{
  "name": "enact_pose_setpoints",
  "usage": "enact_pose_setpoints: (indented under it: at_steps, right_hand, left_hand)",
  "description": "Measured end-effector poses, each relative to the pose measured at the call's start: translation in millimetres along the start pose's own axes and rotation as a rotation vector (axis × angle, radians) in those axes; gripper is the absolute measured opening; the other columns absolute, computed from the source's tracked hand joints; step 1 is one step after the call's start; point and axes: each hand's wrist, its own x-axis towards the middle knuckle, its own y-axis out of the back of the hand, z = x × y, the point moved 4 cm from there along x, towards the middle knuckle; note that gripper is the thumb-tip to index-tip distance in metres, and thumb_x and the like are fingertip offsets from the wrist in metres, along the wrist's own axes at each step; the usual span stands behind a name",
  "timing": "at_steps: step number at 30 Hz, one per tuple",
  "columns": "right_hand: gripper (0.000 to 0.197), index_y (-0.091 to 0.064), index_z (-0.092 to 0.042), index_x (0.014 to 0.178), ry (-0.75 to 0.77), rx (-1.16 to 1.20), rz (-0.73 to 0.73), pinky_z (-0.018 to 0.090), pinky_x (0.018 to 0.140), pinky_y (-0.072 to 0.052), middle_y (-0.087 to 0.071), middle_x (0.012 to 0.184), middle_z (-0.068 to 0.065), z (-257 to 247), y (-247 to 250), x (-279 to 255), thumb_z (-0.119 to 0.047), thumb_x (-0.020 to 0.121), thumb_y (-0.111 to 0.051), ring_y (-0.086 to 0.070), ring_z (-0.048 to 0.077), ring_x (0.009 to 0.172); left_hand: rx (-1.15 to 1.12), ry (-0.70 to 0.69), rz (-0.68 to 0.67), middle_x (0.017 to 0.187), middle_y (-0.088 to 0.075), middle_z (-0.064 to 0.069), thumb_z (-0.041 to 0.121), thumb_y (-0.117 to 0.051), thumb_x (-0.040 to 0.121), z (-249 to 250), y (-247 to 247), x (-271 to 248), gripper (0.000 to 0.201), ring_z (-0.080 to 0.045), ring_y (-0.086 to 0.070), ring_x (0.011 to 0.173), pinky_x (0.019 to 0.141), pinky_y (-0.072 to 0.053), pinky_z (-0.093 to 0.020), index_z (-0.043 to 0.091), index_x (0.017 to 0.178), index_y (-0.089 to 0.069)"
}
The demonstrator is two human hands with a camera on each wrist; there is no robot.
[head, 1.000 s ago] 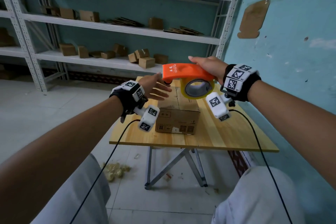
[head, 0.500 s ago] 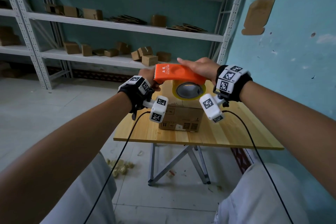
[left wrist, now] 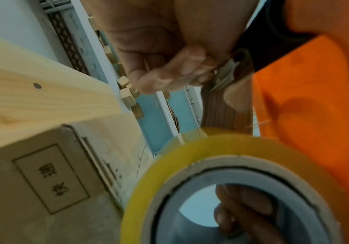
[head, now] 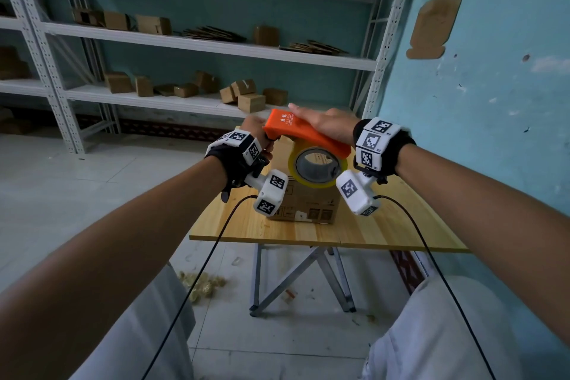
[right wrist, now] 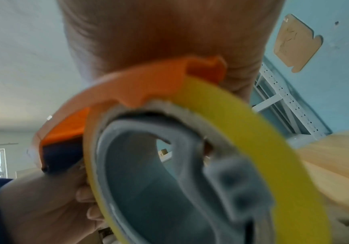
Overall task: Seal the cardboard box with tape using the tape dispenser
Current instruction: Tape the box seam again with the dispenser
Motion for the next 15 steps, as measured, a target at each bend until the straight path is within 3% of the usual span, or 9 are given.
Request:
enact_pose_setpoints:
  at_steps: [4,10,15]
  right_hand:
    - [0.073,-0.067,-0.017,0.083,0.039,-0.002,0.059,0.025,0.067,-0.049,-0.069,0.077,0.004,2.2,0.2,5.7,-0.085,0.077,-0.042,-0.067,0.02,0.071]
    - [0.065,-0.061,-0.015,0.072,0.076,-0.032,0.114,0.025,0.059,-0.04,-0.061,0.065,0.003,2.2,4.1,13.7,-0.079,0.079,-0.05,-0.059,0.019,0.061]
    - [0.064,-0.059,-0.015,0.07,0.085,-0.068,0.104,0.025,0.057,-0.038,-0.059,0.063,0.002,3.3,5.1,17.1,-0.078,0.08,-0.05,-0.057,0.017,0.059]
  left_hand:
    - [0.098,-0.031,-0.014,0.054,-0.044,-0.011,0.001,-0.043,0.094,1.9,2.2,-0.1,0.033,-0.021,-0.039,0.044,0.054,-0.041,-0.032,0.005,0.062,-0.051]
    - [0.338,-0.046,0.012,0.061,-0.043,-0.003,0.002,-0.048,0.094,4.9,6.4,3.3,0.037,-0.013,-0.04,0.052,0.051,-0.036,-0.022,0.017,0.061,-0.04]
    - [0.352,-0.056,0.029,0.036,-0.045,0.0,0.012,-0.056,0.092,4.7,6.5,4.0,0.04,-0.016,-0.039,0.042,0.045,-0.031,-0.024,0.008,0.053,-0.048]
